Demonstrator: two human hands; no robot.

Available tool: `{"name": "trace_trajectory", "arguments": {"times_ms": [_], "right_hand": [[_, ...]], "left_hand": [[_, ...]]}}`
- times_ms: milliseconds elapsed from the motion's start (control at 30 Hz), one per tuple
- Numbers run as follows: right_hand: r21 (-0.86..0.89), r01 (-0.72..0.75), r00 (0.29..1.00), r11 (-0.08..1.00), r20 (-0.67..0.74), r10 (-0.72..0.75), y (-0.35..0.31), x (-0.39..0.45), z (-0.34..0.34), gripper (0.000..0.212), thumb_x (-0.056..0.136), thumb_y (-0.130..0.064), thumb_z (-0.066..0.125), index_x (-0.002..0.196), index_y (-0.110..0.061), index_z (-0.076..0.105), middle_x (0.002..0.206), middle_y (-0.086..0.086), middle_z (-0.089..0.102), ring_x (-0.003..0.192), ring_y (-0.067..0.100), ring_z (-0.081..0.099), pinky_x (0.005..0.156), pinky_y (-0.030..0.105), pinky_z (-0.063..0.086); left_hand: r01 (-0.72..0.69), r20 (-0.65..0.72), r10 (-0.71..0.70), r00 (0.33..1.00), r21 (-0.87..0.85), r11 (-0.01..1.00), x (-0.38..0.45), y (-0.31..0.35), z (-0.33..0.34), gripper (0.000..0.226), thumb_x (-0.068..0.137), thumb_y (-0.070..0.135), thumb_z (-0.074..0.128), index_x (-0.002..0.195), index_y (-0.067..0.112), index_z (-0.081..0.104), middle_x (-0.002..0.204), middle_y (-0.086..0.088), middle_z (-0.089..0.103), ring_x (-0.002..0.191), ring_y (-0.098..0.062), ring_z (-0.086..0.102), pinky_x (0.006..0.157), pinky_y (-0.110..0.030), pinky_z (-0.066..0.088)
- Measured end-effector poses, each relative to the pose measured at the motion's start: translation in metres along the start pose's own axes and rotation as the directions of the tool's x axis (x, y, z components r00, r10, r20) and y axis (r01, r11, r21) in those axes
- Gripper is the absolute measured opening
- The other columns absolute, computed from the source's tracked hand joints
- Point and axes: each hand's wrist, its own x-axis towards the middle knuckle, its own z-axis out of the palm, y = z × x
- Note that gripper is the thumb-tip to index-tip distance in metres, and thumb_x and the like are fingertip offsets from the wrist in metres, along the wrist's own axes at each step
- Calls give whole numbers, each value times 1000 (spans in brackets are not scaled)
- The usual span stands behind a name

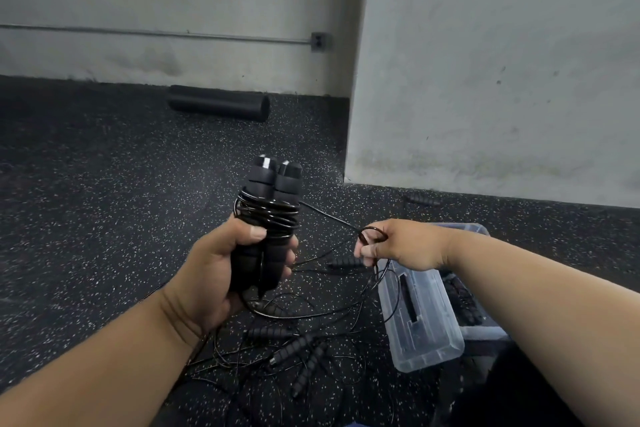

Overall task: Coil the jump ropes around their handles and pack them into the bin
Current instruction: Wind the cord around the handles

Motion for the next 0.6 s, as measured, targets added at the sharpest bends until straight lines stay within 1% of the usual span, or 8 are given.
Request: {"name": "trace_trajectory", "arguments": {"times_ms": [67, 133, 233, 333, 367, 433, 500, 600], "right_hand": [[58, -17, 1000, 998, -3, 17, -1, 2, 6, 30, 108, -24, 57, 111, 5, 63, 99, 3, 78, 74, -6, 61, 74, 14, 42], [159, -48, 999, 986, 11, 47, 0, 2, 11, 39, 110, -27, 53, 116, 11, 58, 101, -1, 78, 84, -7, 65, 82, 13, 43], [287, -70, 997, 955, -11, 77, 5, 6, 18, 36, 113, -33, 41, 124, -12, 69, 117, 4, 77, 103, 7, 65, 91, 30, 44], [537, -119, 972, 835, -110, 209, 15, 15, 20, 40, 114, -33, 36, 124, -16, 70, 119, 9, 77, 105, 23, 64, 93, 41, 47], [608, -140, 953, 781, -131, 272, 19, 18, 20, 40, 114, -34, 37, 123, -16, 70, 116, 10, 77, 102, 25, 65, 90, 43, 50], [696, -196, 905, 691, -144, 401, 25, 20, 18, 37, 114, -34, 38, 115, -15, 70, 102, 9, 77, 91, 26, 68, 76, 40, 53], [748, -257, 854, 612, -121, 506, 30, 19, 17, 32, 114, -29, 39, 110, -14, 67, 92, 9, 72, 82, 27, 68, 65, 37, 55], [773, -327, 811, 544, -67, 582, 36, 18, 15, 21, 111, -18, 40, 115, -15, 61, 96, 12, 69, 80, 27, 69, 57, 34, 57]], "left_hand": [[9, -38, -11, 999, -65, 998, 1, 1, 2, 73, 62, 30, 70, 125, -7, 63, 99, -26, 69, 82, -32, 68, 69, -38, 62], [8, -56, -12, 998, -81, 997, 3, 2, 2, 68, 63, 27, 69, 122, -6, 65, 99, -25, 70, 82, -32, 68, 69, -38, 62], [12, -110, -17, 994, -52, 999, 5, 2, 1, 56, 75, 25, 60, 121, -7, 64, 99, -25, 70, 83, -32, 68, 67, -38, 62], [-20, -184, 13, 983, -35, 999, 7, 3, 0, 49, 78, 26, 56, 114, -6, 66, 95, -24, 71, 79, -30, 67, 63, -37, 62], [-42, -208, 33, 978, -41, 998, 8, 5, -1, 48, 79, 25, 56, 115, -6, 66, 94, -24, 71, 77, -30, 67, 62, -37, 62], [-94, -251, 77, 965, -59, 994, 9, 8, -4, 41, 88, 23, 54, 117, -3, 65, 92, -22, 70, 76, -30, 66, 62, -36, 61], [-145, -298, 119, 947, -68, 987, 10, 12, -8, 33, 99, 19, 45, 118, 1, 65, 91, -19, 70, 77, -28, 66, 64, -35, 61], [-243, -406, 198, 892, -62, 968, 13, 15, -14, 36, 99, 22, 50, 127, 3, 61, 94, -14, 70, 81, -26, 68, 69, -36, 62]]}}
